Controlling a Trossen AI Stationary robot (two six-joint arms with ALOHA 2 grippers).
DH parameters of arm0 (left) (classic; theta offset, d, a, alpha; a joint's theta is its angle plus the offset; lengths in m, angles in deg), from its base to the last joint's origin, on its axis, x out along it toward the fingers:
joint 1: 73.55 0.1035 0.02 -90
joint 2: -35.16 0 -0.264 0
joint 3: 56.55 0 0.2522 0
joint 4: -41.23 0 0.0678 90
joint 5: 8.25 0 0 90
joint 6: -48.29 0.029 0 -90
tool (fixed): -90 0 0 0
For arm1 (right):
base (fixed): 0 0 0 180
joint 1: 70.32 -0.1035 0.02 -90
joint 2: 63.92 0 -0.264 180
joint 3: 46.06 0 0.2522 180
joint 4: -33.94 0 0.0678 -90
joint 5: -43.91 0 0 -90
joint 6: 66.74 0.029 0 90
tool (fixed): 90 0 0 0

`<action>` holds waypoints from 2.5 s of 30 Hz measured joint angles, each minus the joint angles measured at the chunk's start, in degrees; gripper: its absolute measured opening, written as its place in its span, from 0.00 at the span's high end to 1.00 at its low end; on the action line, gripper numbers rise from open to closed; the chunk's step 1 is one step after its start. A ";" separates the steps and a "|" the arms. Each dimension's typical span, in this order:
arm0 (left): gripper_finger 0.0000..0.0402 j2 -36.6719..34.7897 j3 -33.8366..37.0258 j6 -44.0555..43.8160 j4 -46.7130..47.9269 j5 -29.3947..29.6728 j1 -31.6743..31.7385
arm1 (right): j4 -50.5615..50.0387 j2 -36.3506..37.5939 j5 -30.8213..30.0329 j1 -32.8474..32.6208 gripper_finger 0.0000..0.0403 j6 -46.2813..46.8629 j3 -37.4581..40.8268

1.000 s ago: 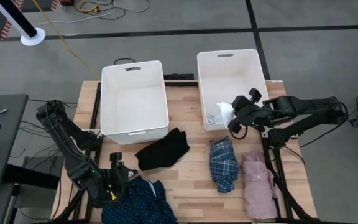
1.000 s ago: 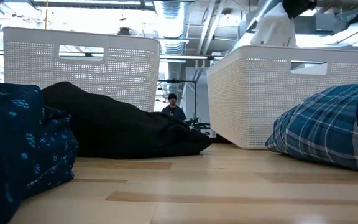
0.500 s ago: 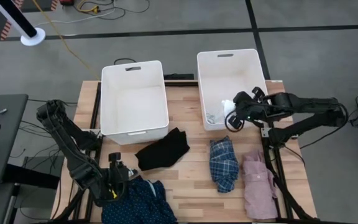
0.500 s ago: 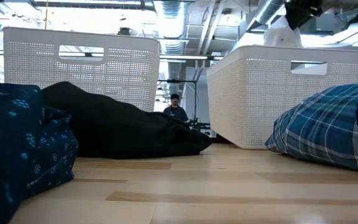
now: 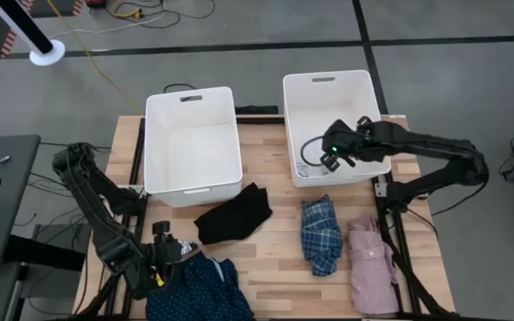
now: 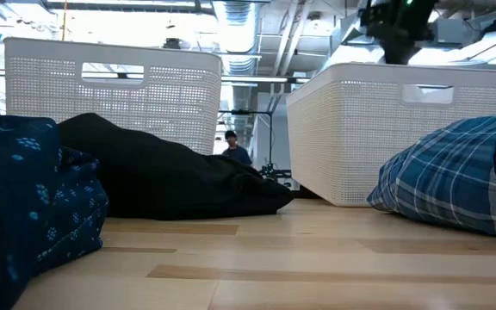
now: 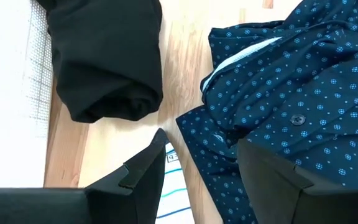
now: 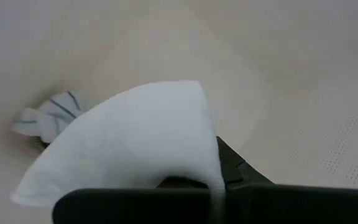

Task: Sort clothes
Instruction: Put the white sock into the right bin, then put the checkered shirt into the left bin

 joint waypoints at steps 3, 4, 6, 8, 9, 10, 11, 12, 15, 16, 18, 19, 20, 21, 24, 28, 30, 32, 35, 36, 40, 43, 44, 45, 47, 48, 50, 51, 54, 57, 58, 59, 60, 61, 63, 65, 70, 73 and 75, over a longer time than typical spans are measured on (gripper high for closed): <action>0.52 0.00 -0.02 -0.42 0.00 0.22 0.00 | 0.09 -1.99 1.98 2.85 0.99 -2.07 0.00; 0.52 0.00 -0.01 -0.46 0.00 0.44 0.00 | 0.09 -2.65 2.55 3.69 0.99 -2.65 0.00; 0.52 0.00 -0.02 -0.46 0.00 1.39 0.00 | 0.14 -3.96 3.48 5.16 0.98 -3.51 0.00; 0.52 0.01 -0.02 -0.11 0.00 2.15 0.02 | 0.17 -5.08 4.51 6.38 0.96 -3.74 0.00; 0.52 0.02 -0.02 0.15 -0.02 2.63 0.02 | 0.18 -5.56 5.14 6.89 0.94 -4.02 0.00; 0.52 0.02 -0.02 0.45 0.00 3.10 0.02 | 0.31 -6.04 5.53 7.40 0.93 -4.34 0.00; 0.52 0.02 -0.02 0.70 -0.02 3.50 0.02 | 0.50 -6.48 5.73 7.78 0.91 -4.59 0.00; 0.52 0.02 -0.02 1.00 -0.02 3.94 0.02 | 0.66 -6.85 5.79 8.04 0.89 -4.75 0.00; 0.52 0.02 -0.02 1.23 -0.02 4.77 0.02 | 0.73 -7.66 5.88 8.43 0.85 -4.76 0.00; 0.52 0.02 -0.02 1.43 -0.04 4.87 0.02 | 0.74 -7.70 5.90 8.58 0.84 -4.77 0.00; 0.52 0.02 -0.02 1.95 -0.04 5.13 0.02 | 1.28 -7.69 5.95 8.65 0.82 -4.84 0.00; 0.52 0.02 -0.02 2.10 -0.04 5.21 0.02 | 1.78 -7.56 6.09 8.65 0.81 -5.11 0.00; 0.52 0.02 -0.02 2.10 -0.07 5.38 0.02 | 2.51 -7.32 6.36 8.65 0.79 -5.25 0.00; 0.52 0.02 -0.02 2.12 -0.05 5.90 0.02 | 3.13 -7.08 6.53 8.65 0.78 -5.25 0.00; 0.52 0.04 -0.02 3.21 -0.53 7.22 0.02 | 4.16 -5.80 6.70 8.60 0.71 -5.39 0.00; 0.52 0.04 -0.02 5.40 -2.40 9.02 0.02 | 5.38 -3.91 6.70 8.49 0.58 -5.69 0.00; 0.52 0.04 -0.02 6.24 -3.01 9.80 0.10 | 5.91 -2.63 6.70 8.07 0.52 -5.72 0.00; 0.52 0.04 -0.02 6.79 -3.32 10.05 0.44 | 6.66 -1.08 6.70 7.41 0.46 -6.13 0.00; 0.52 0.04 -0.02 6.83 -3.03 10.08 0.64 | 8.33 1.65 6.70 5.52 0.39 -6.72 0.00; 0.52 0.04 -0.02 6.86 -3.02 10.08 0.66 | 9.17 2.61 6.69 4.66 0.38 -7.13 0.00; 0.52 0.04 -0.02 7.06 -3.02 9.99 0.63 | 12.12 6.23 6.68 -0.18 0.38 -8.36 0.00; 0.52 0.04 -0.02 7.06 -3.02 9.91 0.63 | 14.39 8.35 6.68 -4.80 0.38 -9.49 0.00; 0.52 0.04 -0.02 7.06 -3.02 9.87 0.63 | 14.87 8.89 6.69 -6.59 0.38 -9.64 0.00; 0.52 0.04 -0.02 7.06 -3.00 9.84 0.63 | 15.27 9.31 6.69 -8.42 0.38 -9.72 0.00; 0.52 0.04 -0.02 7.06 -3.02 9.84 0.63 | 15.74 9.78 6.69 -12.22 0.38 -10.33 0.00; 0.52 0.04 -0.02 7.06 -2.99 9.81 0.63 | 15.73 9.81 6.70 -14.19 0.38 -10.87 0.00; 0.52 0.04 -0.02 7.06 -2.99 9.80 0.63 | 15.22 9.79 6.70 -18.30 0.38 -11.45 0.00; 0.52 0.04 -0.02 7.06 -2.97 9.79 0.63 | 15.17 9.62 6.70 -20.27 0.38 -11.90 0.00; 0.52 0.04 -0.02 7.06 -2.97 9.79 0.63 | 15.42 9.16 6.92 -26.62 0.38 -12.27 0.00; 0.52 0.04 -0.04 7.06 -2.99 9.77 0.63 | 16.33 8.19 8.16 -33.20 0.38 -13.60 0.00; 0.52 0.04 -0.04 7.05 -2.98 9.77 0.63 | 16.34 7.82 8.21 -35.55 0.38 -13.69 0.00; 0.52 0.04 -0.04 7.03 -2.96 9.77 0.63 | 16.32 7.23 8.24 -37.65 0.38 -13.50 0.00; 0.52 0.04 -0.04 6.98 -2.97 9.77 0.63 | 16.51 6.57 8.26 -39.48 0.38 -13.29 0.00; 0.52 0.04 -0.04 6.99 -2.97 9.77 0.63 | 16.67 5.87 8.26 -41.23 0.38 -12.79 0.00; 0.52 0.04 -0.04 6.98 -2.95 9.75 0.68 | 16.55 4.05 8.26 -44.42 0.38 -11.02 0.00; 0.52 0.04 -0.04 6.98 -2.96 9.75 0.96 | 16.56 1.91 8.27 -46.87 0.38 -8.41 0.00; 0.52 0.04 -0.04 7.06 -2.99 9.73 2.01 | 14.52 -3.98 9.87 -51.08 0.38 0.15 0.00; 0.52 0.04 -0.04 7.23 -2.99 9.73 2.53 | 11.23 -7.75 11.16 -52.81 0.38 3.71 0.00; 0.52 0.04 -0.04 7.47 -3.01 9.73 2.76 | 9.41 -10.37 11.16 -54.11 0.38 4.14 0.00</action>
